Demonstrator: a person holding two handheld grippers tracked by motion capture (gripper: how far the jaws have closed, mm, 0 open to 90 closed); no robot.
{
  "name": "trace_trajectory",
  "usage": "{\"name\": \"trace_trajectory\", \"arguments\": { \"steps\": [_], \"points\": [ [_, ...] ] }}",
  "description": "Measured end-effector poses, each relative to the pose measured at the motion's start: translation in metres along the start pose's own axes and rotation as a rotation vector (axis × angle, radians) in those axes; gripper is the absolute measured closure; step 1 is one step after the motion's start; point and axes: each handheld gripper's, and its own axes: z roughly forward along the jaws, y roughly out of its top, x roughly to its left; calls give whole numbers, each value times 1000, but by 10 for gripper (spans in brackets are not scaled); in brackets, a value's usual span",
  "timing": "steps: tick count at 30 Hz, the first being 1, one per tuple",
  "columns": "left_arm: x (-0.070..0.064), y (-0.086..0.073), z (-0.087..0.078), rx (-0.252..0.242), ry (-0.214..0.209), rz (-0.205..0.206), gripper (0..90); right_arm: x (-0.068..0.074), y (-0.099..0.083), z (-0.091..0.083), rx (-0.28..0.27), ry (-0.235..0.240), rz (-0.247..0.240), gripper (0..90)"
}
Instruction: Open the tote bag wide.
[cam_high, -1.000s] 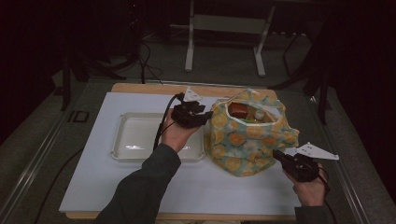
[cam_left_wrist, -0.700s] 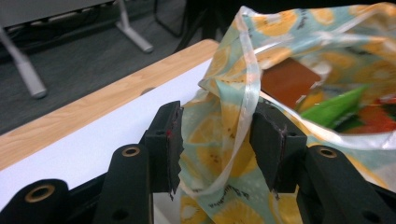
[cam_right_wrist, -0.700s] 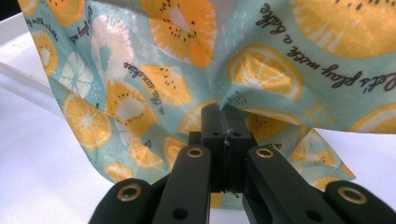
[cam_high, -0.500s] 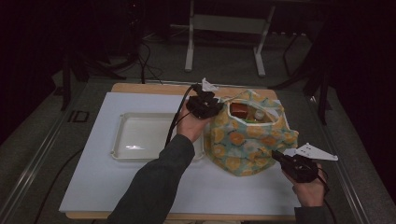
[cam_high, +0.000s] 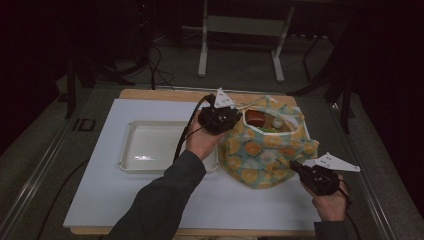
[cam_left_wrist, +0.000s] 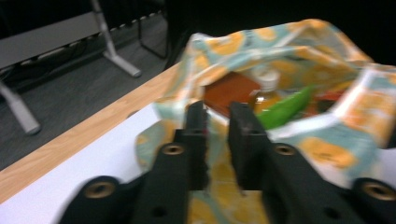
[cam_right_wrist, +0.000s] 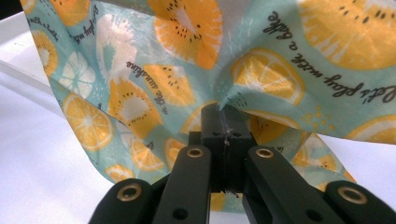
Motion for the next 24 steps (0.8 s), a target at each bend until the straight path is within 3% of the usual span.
{"name": "trace_trajectory", "arguments": {
  "steps": [3,5,7,8,14,16,19,24],
  "points": [
    [10,1,7,7,17,-33,595,-1,0,0,0,0,-1,900],
    [12,2,9,10,10,-45,548,-1,-1,1,-1,1,-1,900],
    [17,7,19,24,-23,-82,502,-2,-1,1,0,2,-1,900],
    [17,8,22,31,-42,-104,497,-2,-1,1,0,3,-1,900],
    [14,13,38,82,-46,-143,502,0,-1,1,2,5,-12,900],
    [14,14,41,103,-54,-145,628,0,-1,1,1,6,-11,900],
    [15,14,37,95,-76,-160,823,0,-1,0,2,3,-8,900],
    [13,17,25,51,-119,-143,884,-1,-2,0,4,0,-7,900]
  ]
}}
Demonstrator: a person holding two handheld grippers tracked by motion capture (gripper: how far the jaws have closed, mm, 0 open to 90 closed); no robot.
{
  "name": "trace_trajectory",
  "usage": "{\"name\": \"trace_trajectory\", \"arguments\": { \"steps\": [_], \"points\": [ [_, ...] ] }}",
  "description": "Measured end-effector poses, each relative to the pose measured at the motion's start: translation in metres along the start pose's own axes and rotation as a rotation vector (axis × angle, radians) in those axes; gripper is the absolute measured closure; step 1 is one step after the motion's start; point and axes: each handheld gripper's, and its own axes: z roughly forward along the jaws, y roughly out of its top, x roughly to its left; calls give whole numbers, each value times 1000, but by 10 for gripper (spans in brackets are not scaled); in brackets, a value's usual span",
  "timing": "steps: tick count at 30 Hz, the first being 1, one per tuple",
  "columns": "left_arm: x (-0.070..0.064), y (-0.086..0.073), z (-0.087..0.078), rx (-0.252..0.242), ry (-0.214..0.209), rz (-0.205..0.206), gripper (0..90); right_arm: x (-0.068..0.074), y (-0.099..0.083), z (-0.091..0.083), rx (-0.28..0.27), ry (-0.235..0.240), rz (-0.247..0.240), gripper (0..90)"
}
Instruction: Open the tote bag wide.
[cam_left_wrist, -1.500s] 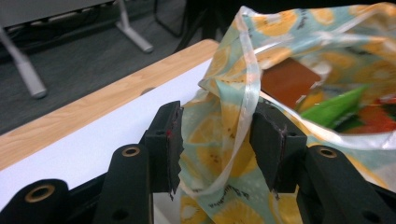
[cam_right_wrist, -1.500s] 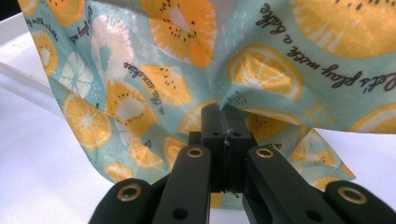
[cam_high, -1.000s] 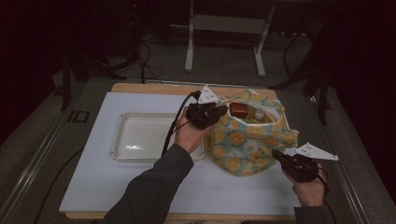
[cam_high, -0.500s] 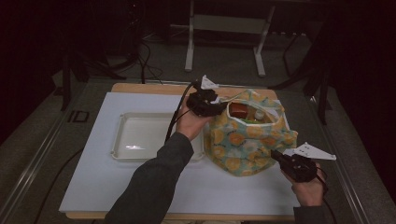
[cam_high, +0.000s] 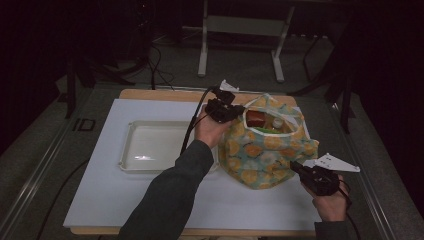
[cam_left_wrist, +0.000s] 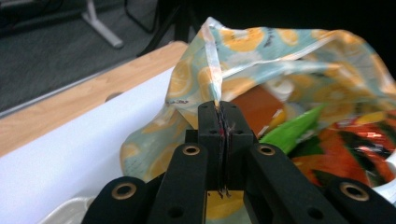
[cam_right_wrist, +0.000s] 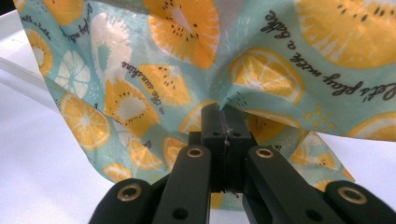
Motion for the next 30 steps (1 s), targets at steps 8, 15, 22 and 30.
{"name": "trace_trajectory", "arguments": {
  "steps": [8,15,22,30],
  "points": [
    [-18,-8,-30,-91,-125,57,886,0,0,2,5,-7,3,900],
    [-32,-36,-48,-148,-230,75,885,-5,-3,10,24,-23,28,900],
    [-44,-71,-49,-120,-318,128,884,-10,-7,18,46,-46,55,900],
    [-42,-110,-20,10,-321,134,884,-15,-10,26,82,-73,63,900]
  ]
}}
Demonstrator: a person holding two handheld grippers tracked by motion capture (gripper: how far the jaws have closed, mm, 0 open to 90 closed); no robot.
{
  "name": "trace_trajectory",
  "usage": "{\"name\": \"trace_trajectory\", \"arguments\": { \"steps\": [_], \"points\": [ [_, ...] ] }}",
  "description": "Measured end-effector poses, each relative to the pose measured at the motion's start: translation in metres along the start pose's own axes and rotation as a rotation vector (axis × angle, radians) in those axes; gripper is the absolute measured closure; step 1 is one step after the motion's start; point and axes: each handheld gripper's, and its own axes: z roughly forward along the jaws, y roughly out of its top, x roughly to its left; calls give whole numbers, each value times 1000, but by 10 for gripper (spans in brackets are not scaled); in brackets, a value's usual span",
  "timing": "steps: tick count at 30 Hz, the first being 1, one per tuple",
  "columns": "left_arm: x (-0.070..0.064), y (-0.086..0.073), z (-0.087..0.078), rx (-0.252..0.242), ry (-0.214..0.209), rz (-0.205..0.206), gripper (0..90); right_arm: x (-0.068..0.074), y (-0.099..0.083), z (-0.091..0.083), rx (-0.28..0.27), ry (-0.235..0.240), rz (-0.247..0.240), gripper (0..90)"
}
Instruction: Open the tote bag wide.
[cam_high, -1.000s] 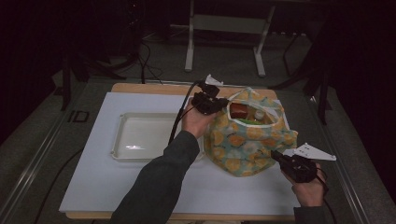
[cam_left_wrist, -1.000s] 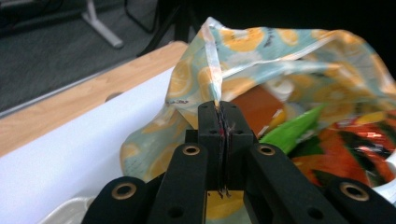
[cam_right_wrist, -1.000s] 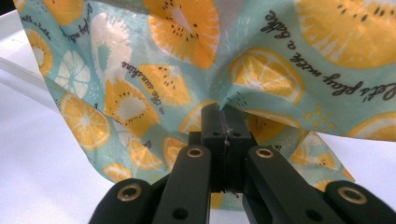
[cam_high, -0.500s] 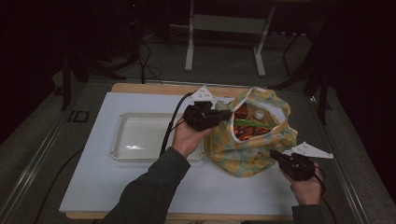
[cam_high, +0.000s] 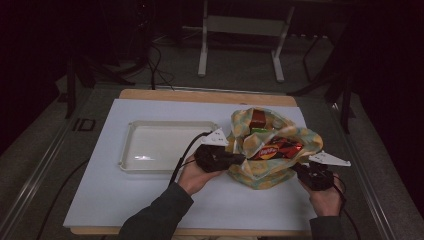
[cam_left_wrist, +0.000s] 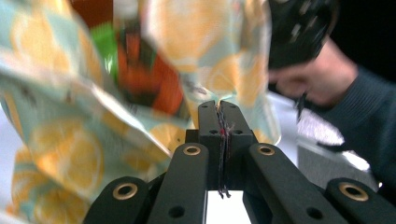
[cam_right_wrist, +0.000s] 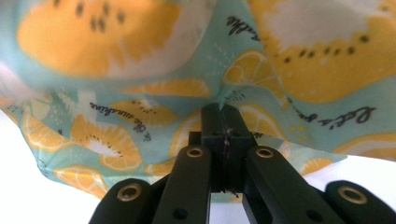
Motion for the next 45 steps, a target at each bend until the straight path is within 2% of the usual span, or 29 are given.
{"name": "trace_trajectory", "arguments": {
  "steps": [2,8,10,13,18,22,26,31,45],
  "points": [
    [4,-7,8,45,34,6,884,-1,0,0,4,-2,1,900],
    [19,-20,24,114,116,-21,884,-4,-3,-6,0,1,-4,887],
    [23,-23,28,127,134,-28,884,-4,-3,-10,-5,14,-6,859],
    [24,-24,32,151,160,-17,883,-3,-3,-18,-3,18,-28,820],
    [27,-27,38,188,191,-7,882,-5,-2,-35,-25,6,-37,785],
    [29,-29,40,194,202,-15,879,-10,1,-50,-59,3,-18,770],
    [32,-31,42,211,221,-16,878,-14,6,-58,-81,-3,-17,757],
    [34,-31,41,209,243,-20,875,-13,15,-68,-121,2,-14,738],
    [32,-30,34,157,239,3,854,9,55,-77,-220,28,-80,729]
  ]
}}
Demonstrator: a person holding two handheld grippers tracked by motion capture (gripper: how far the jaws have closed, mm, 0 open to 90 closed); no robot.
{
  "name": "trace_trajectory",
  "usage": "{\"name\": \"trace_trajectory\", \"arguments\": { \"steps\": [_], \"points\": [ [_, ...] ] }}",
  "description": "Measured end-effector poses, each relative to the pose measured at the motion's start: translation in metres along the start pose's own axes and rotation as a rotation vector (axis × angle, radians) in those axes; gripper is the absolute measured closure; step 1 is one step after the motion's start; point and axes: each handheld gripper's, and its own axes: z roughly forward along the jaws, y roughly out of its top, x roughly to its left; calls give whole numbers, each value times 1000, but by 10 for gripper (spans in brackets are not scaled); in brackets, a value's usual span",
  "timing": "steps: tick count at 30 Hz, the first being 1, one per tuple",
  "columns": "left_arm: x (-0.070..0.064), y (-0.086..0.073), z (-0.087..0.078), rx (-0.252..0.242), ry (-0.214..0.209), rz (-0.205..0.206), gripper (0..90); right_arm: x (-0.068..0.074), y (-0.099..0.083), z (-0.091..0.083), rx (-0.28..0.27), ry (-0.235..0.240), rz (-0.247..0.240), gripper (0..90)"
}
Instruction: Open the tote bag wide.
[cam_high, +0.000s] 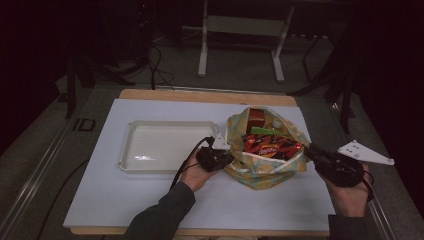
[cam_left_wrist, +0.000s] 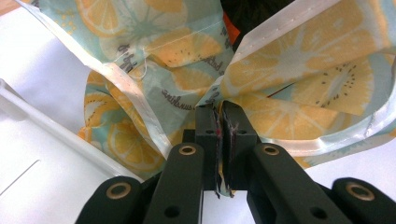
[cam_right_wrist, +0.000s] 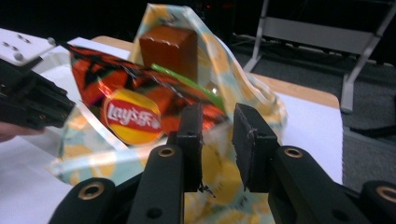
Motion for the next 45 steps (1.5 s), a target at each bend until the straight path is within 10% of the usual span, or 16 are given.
{"name": "trace_trajectory", "arguments": {
  "steps": [12,30,45],
  "points": [
    [1,1,-18,-30,-113,-31,656,7,-26,18,85,30,-22,802],
    [11,20,-46,-183,-119,-112,569,1,-58,48,194,24,1,810],
    [-7,11,-1,-32,-73,-65,571,-7,-73,60,239,18,21,786]
  ]
}}
